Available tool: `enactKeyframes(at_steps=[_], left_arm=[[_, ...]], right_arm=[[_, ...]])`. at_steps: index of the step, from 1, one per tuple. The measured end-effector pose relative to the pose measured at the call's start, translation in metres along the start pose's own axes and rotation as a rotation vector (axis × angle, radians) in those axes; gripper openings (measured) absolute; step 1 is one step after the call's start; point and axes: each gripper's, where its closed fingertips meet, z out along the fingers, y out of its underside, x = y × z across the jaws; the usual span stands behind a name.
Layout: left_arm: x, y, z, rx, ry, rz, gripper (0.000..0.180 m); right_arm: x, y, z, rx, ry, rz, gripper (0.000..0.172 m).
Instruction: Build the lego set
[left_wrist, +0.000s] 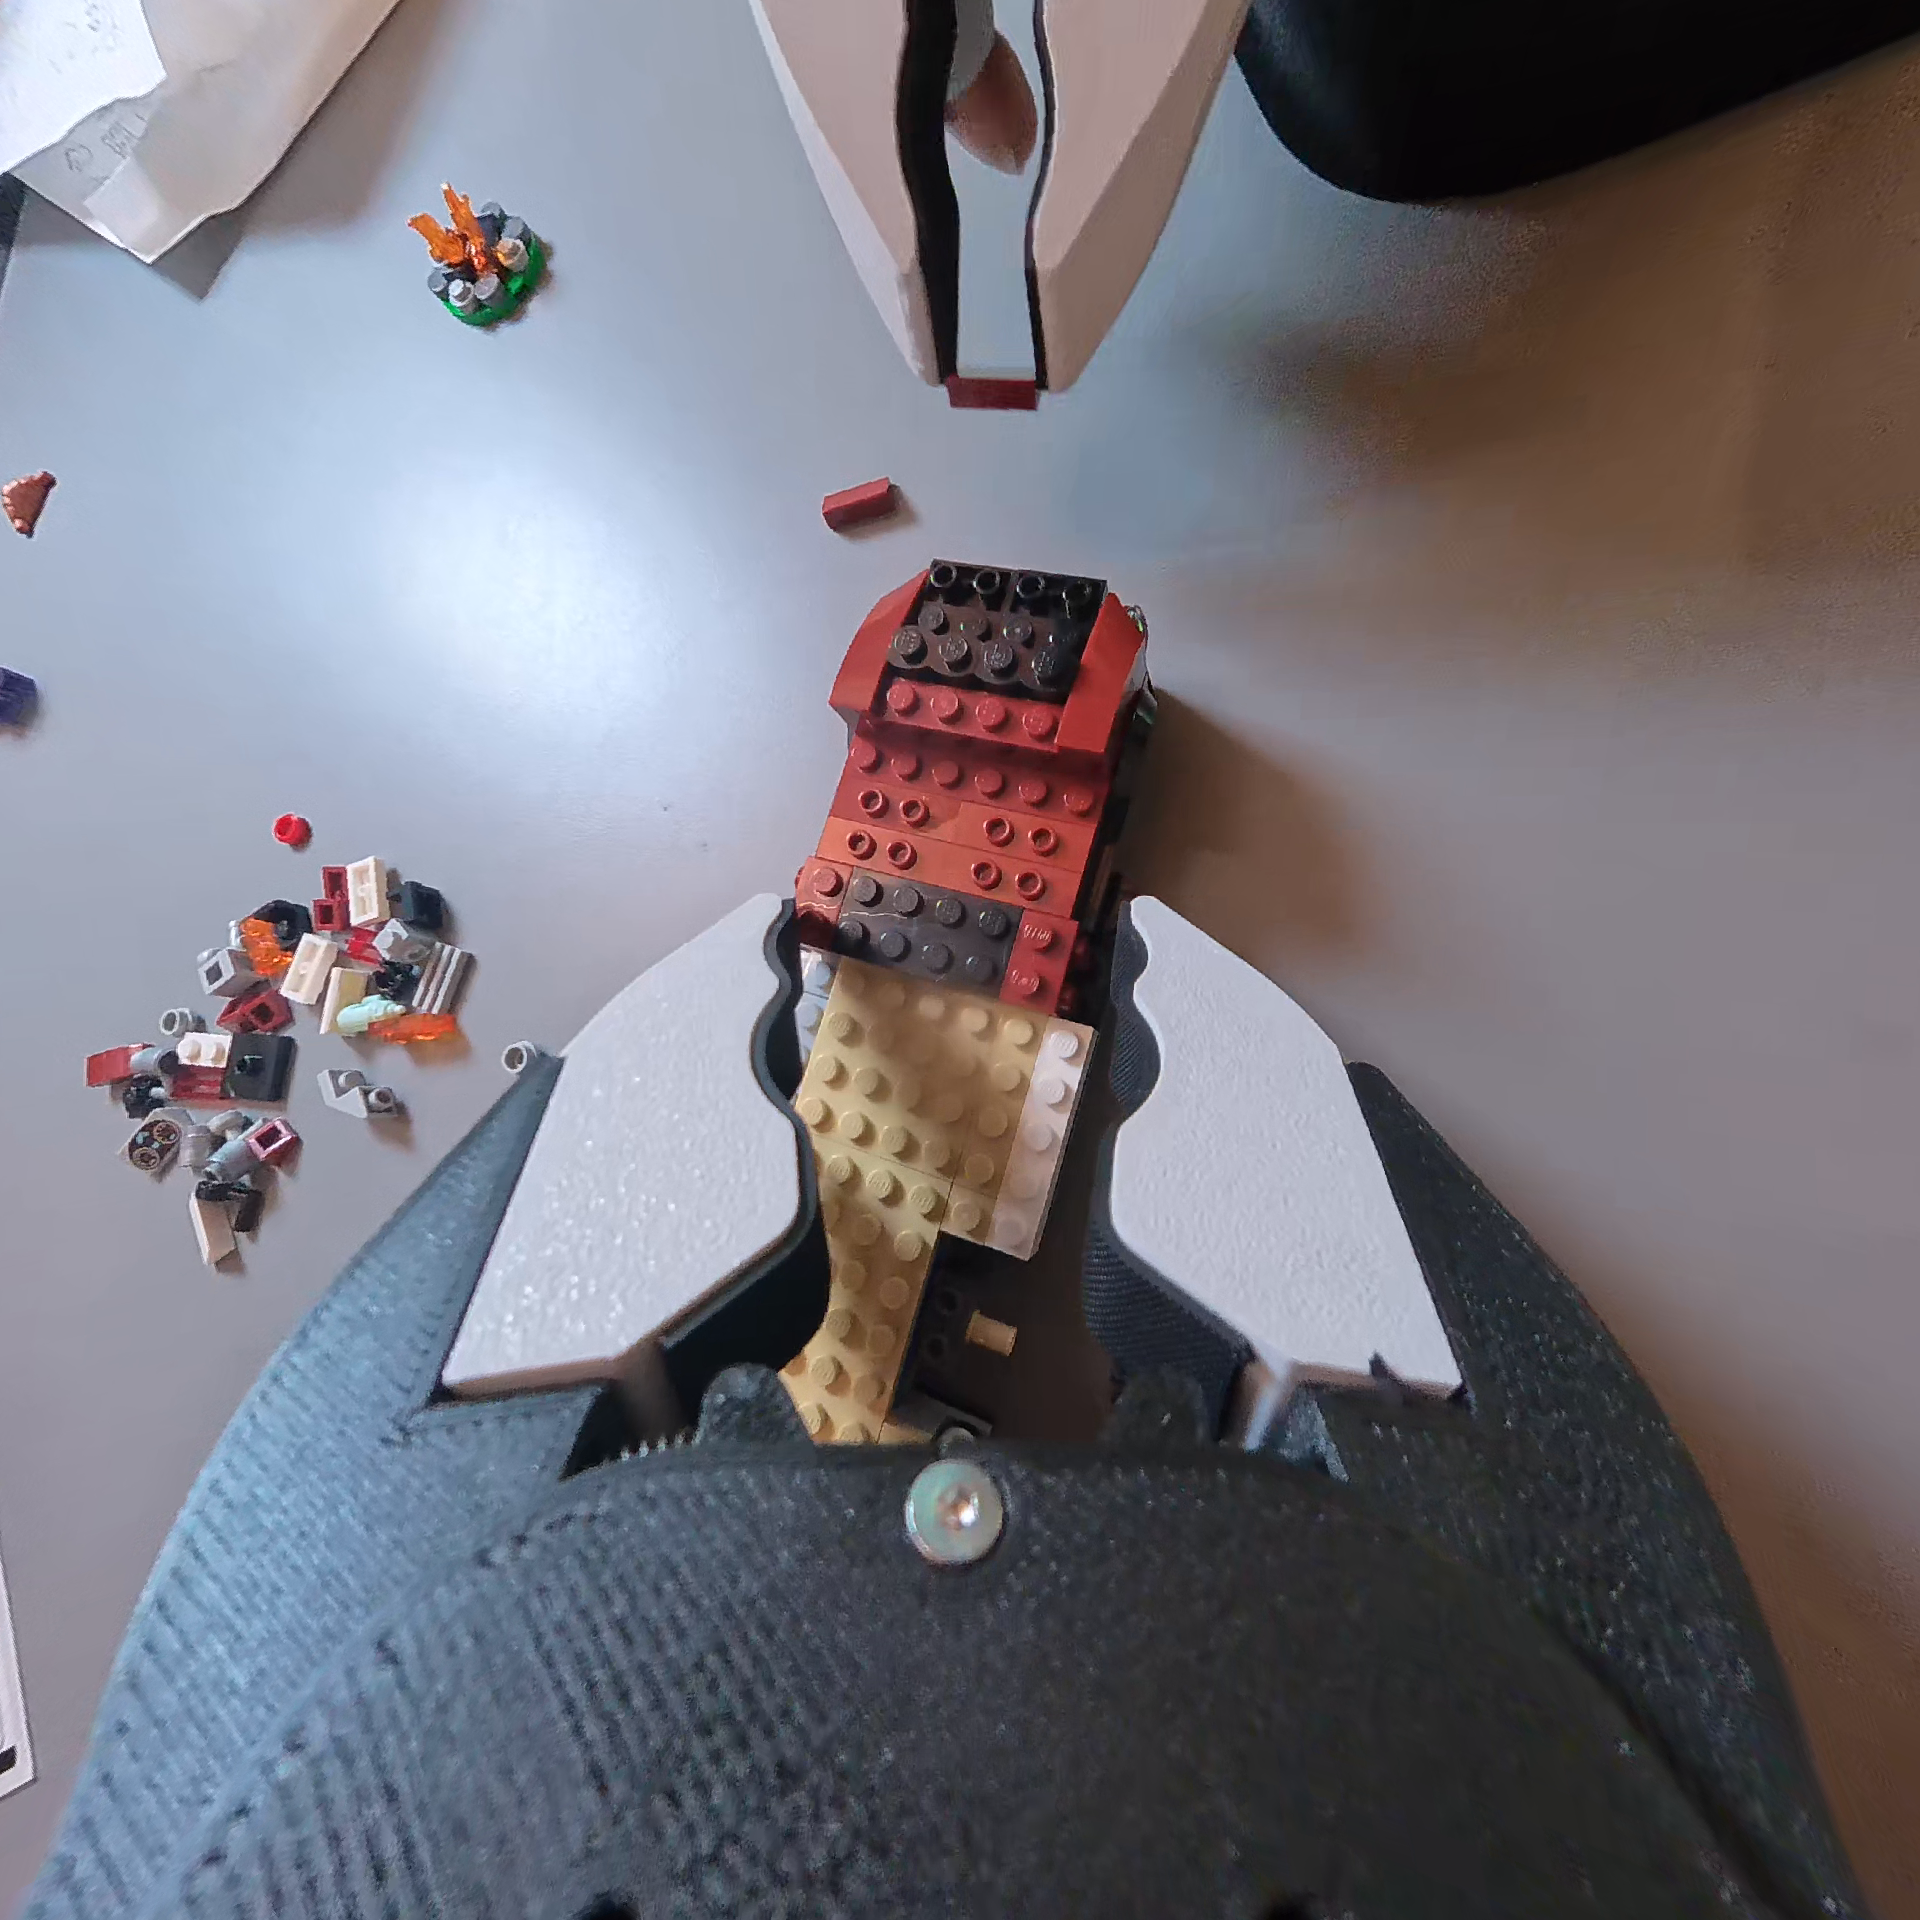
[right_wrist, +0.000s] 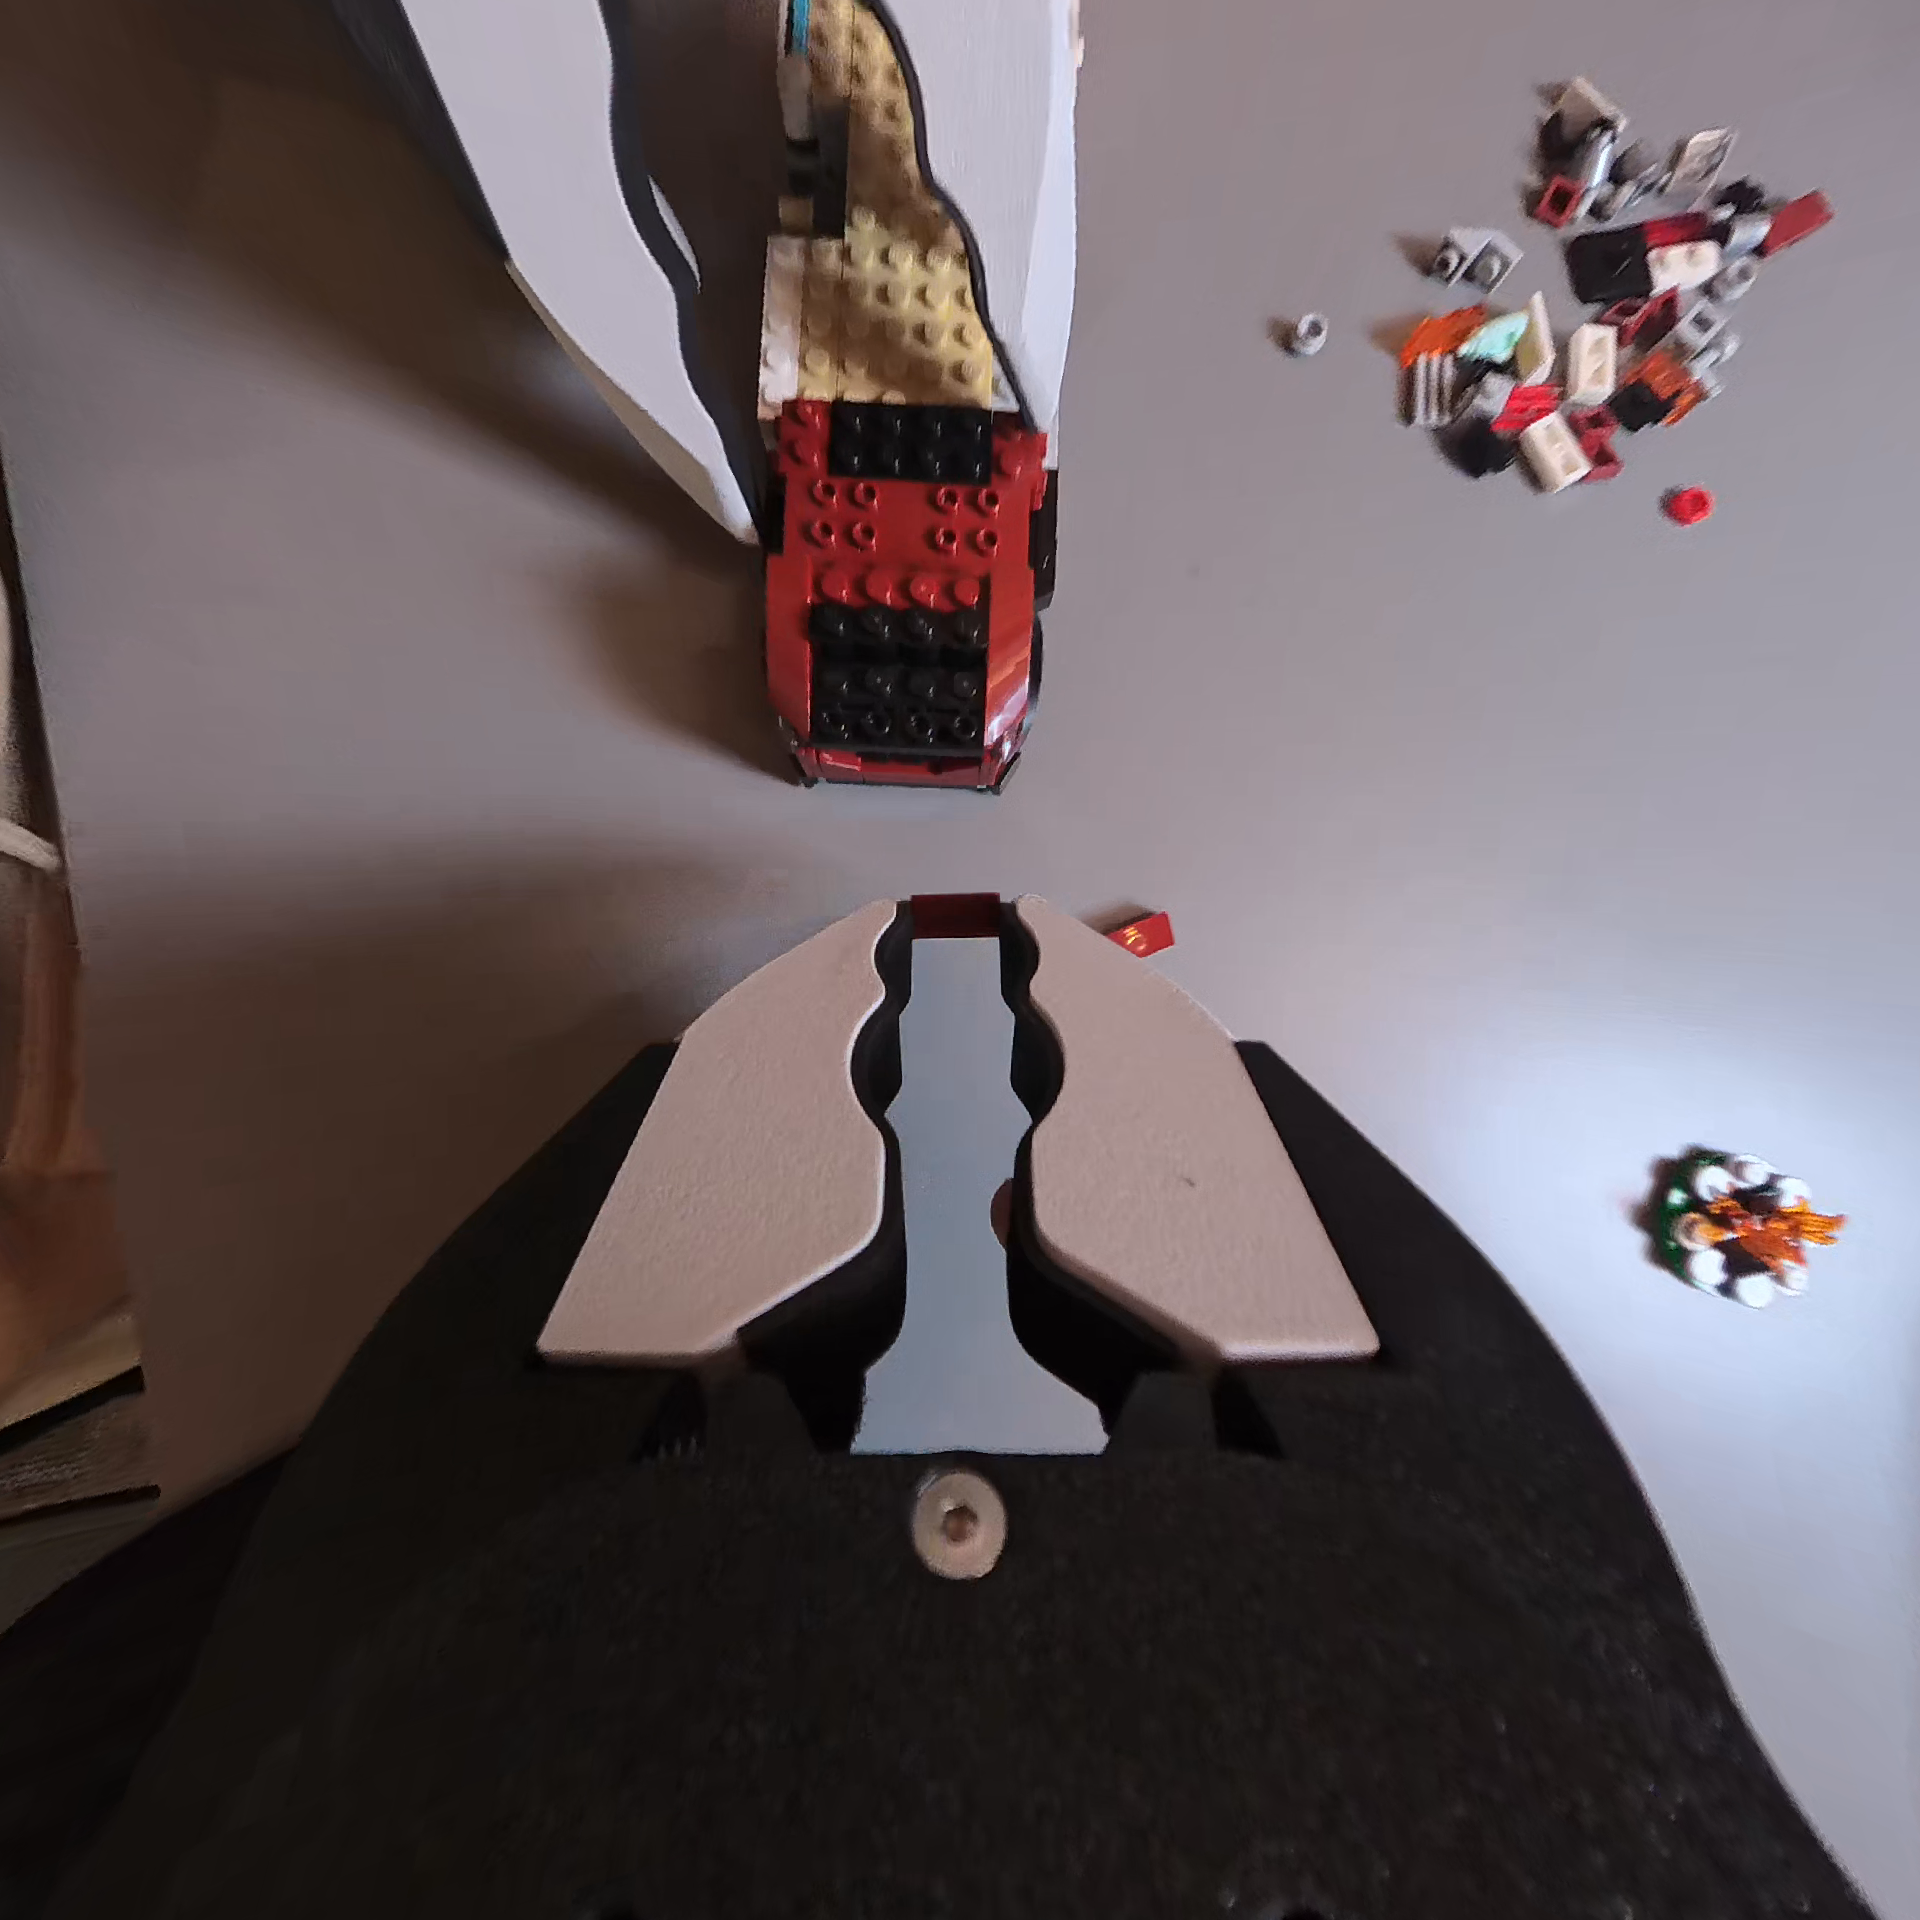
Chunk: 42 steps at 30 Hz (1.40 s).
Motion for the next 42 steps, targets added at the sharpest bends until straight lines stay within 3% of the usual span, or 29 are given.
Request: enactKeyframes(at_steps=[7,42], left_arm=[[-0.002,0.000,0.000,0.007,-0.012,-0.015,0.057],[-0.001,0.000,0.001,0.023,-0.018,-0.011,0.058]], right_arm=[[0.005,-0.033,-0.007,0.060,0.009,-0.021,0.016],[-0.007,-0.033,0.026,0.008,-0.011,-0.004,0.016]])
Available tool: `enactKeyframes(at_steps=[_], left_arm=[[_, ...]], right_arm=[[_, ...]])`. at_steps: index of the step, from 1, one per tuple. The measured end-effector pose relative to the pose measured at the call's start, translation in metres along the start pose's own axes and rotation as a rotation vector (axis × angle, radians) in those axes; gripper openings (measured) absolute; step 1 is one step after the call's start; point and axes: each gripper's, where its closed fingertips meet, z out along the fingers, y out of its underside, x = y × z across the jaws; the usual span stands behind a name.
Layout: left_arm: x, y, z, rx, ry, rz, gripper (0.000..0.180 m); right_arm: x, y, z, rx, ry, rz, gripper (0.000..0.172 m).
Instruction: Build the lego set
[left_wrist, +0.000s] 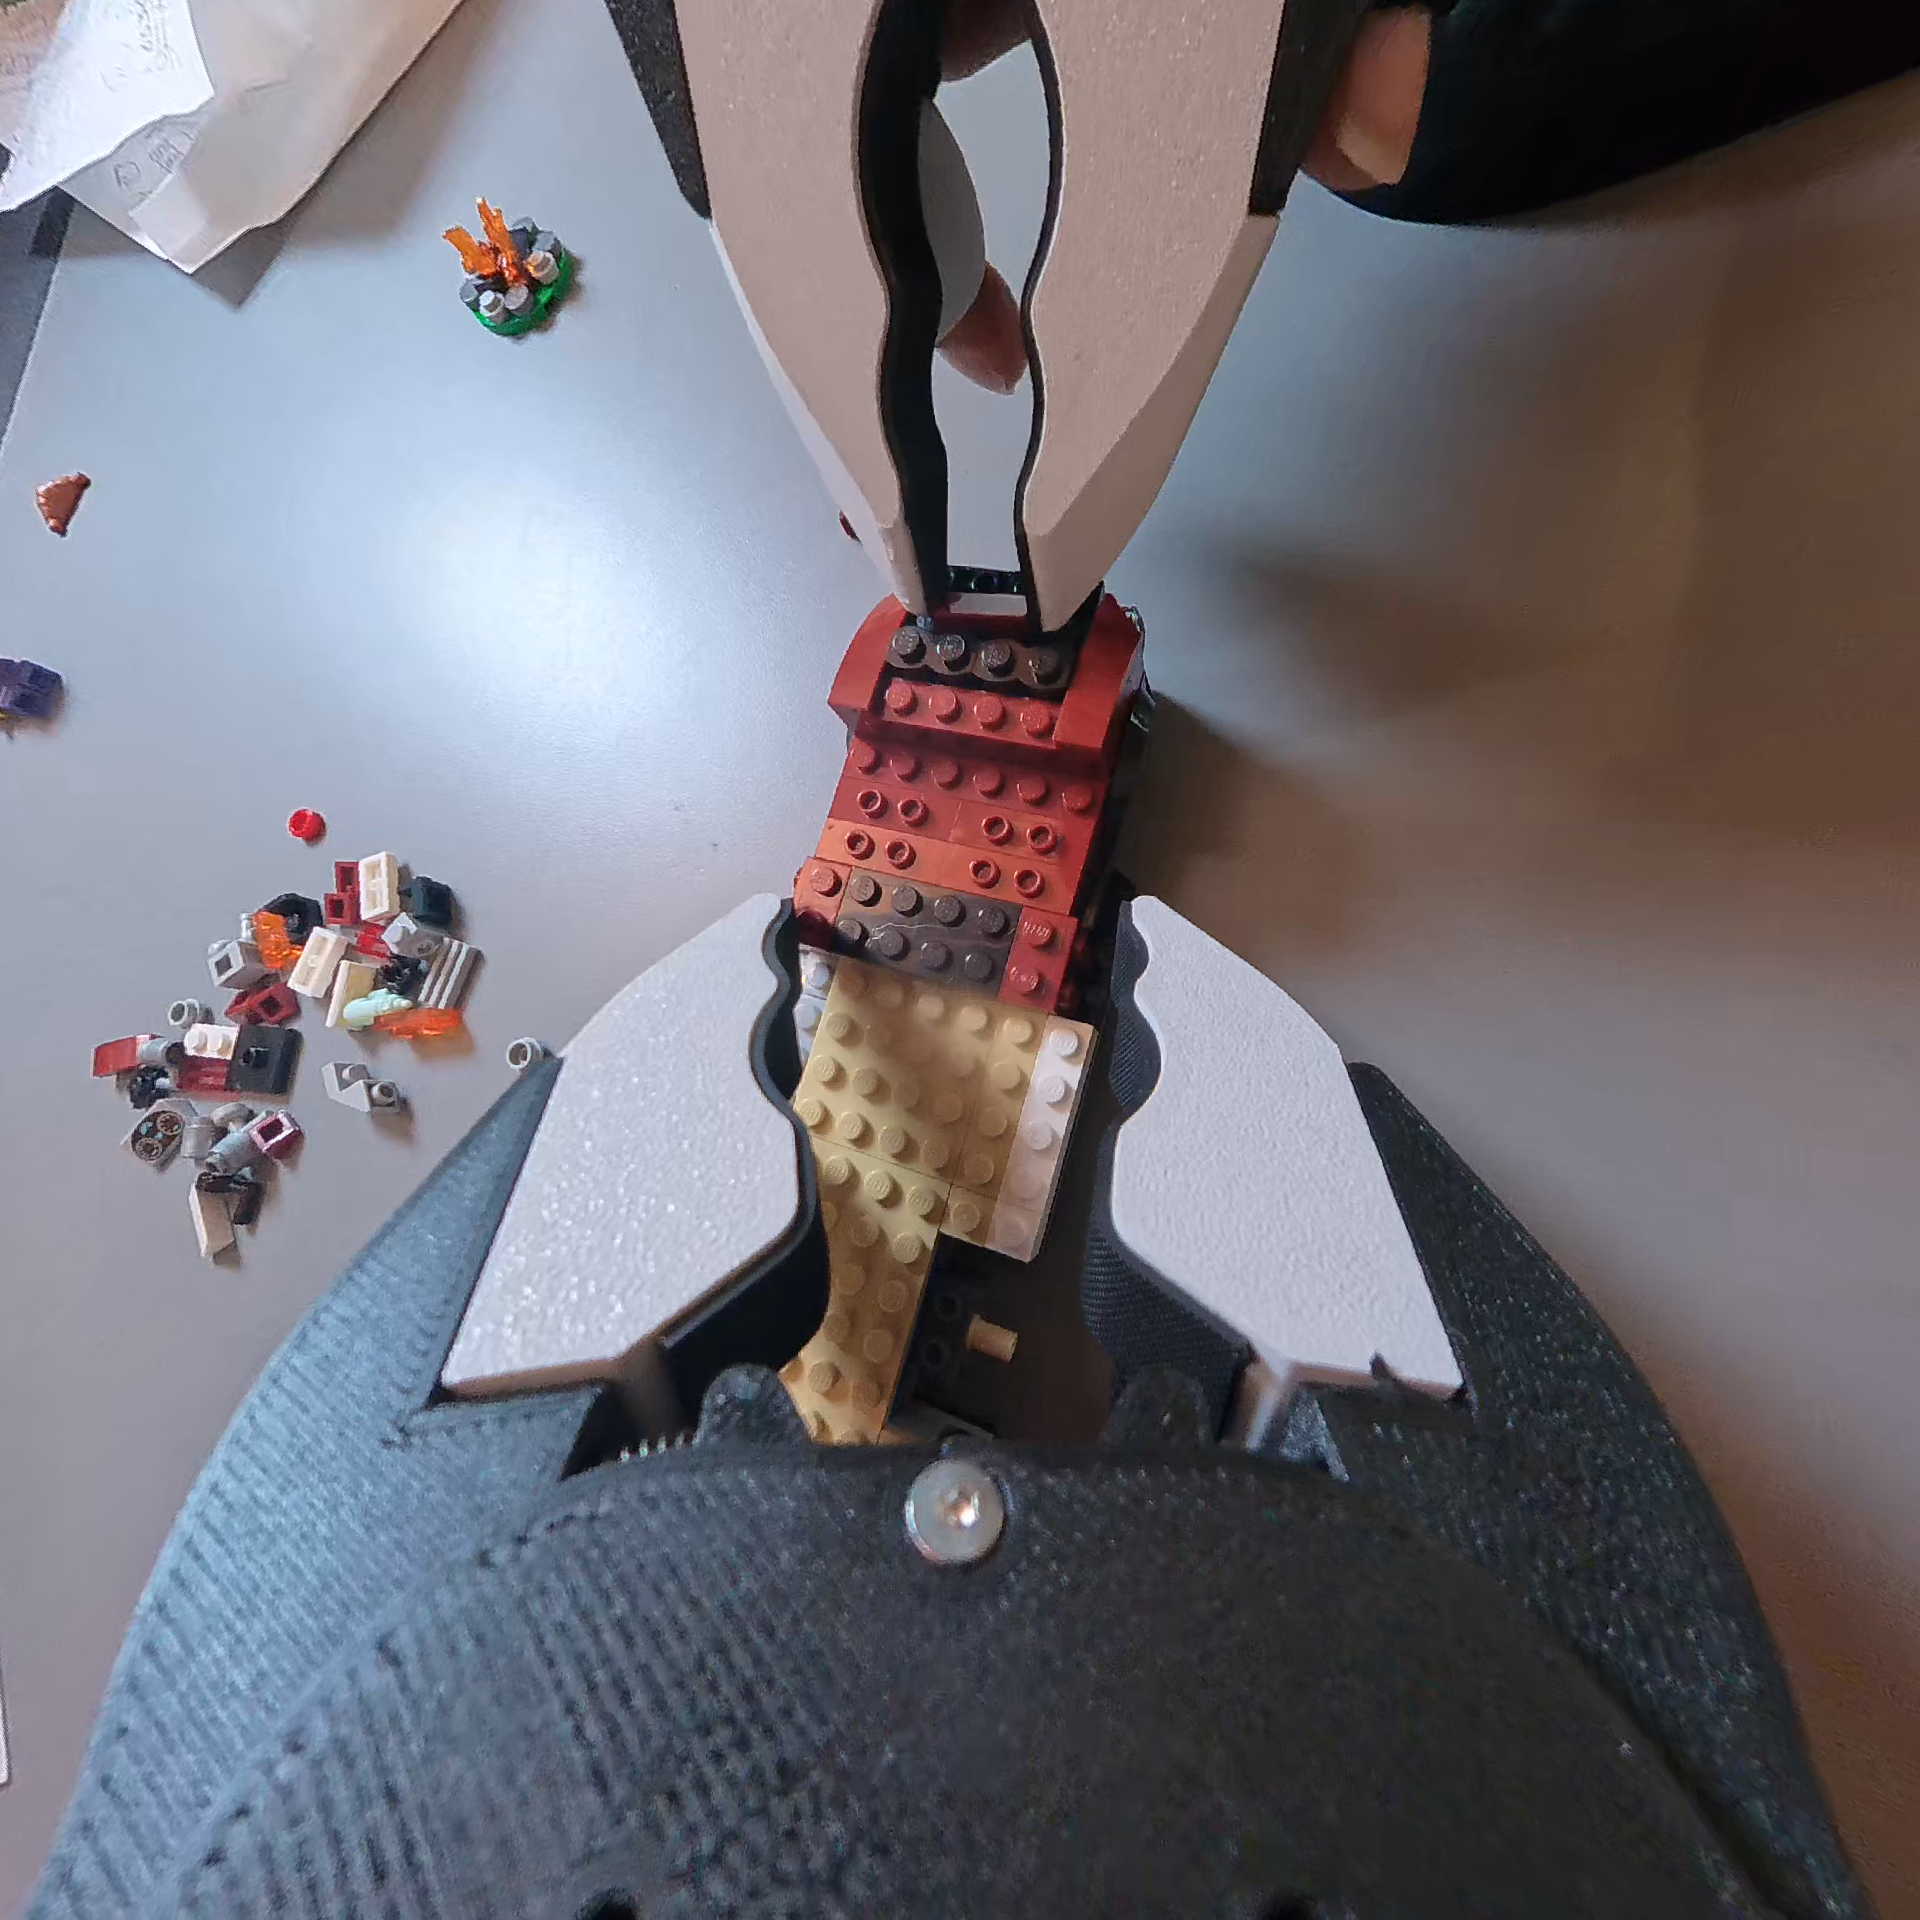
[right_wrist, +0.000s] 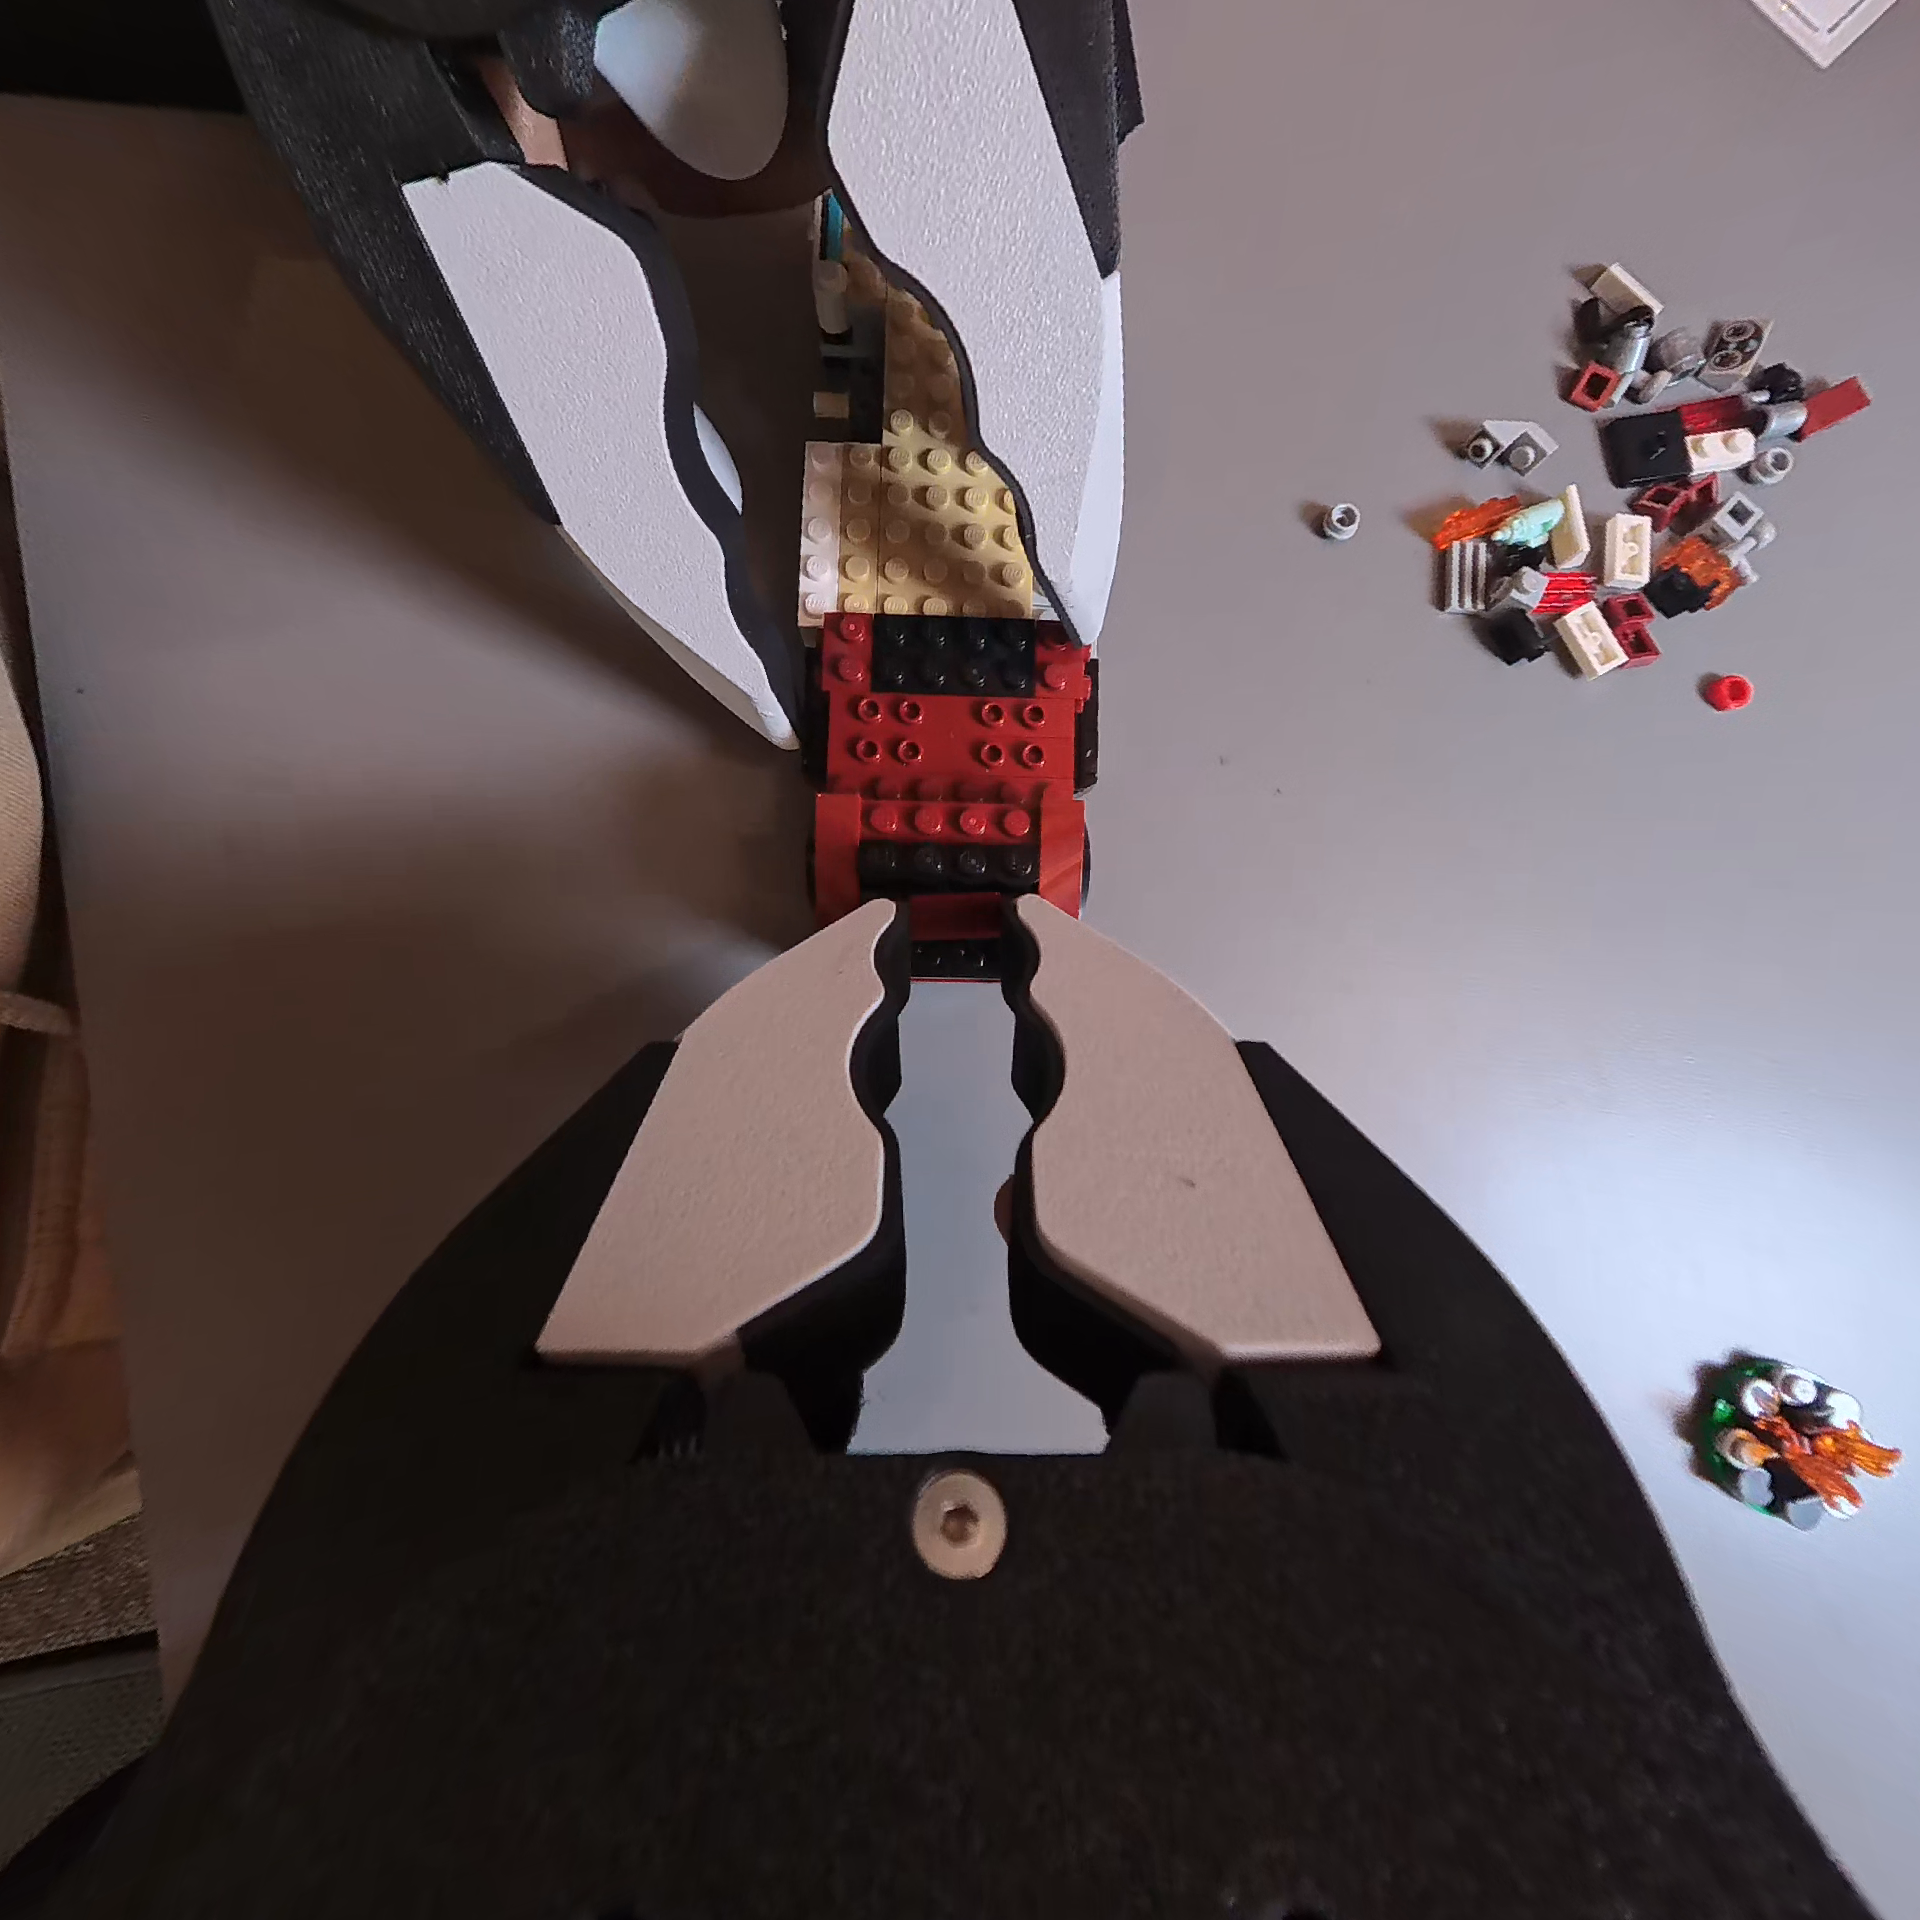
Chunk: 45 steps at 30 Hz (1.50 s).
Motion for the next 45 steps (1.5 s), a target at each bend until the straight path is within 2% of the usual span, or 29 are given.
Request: enactKeyframes(at_steps=[16,21,26,30,45], left_arm=[[0.000,0.000,0.000,-0.002,-0.005,0.008,0.058],[0.001,0.000,0.000,0.000,-0.001,0.011,0.058],[0.001,0.000,0.000,0.002,0.002,0.014,0.059],[0.001,0.000,0.000,0.004,0.003,0.024,0.059],[0.001,0.000,0.000,0.008,0.004,0.019,0.058]], right_arm=[[0.002,-0.004,-0.001,0.046,0.012,0.027,0.021],[0.005,-0.010,-0.012,0.101,0.011,0.041,0.022],[0.011,-0.005,-0.023,0.124,0.020,0.068,0.011],[0.005,-0.001,-0.019,0.114,-0.004,0.060,0.001],[-0.001,-0.001,-0.003,0.043,-0.039,0.019,0.004]])
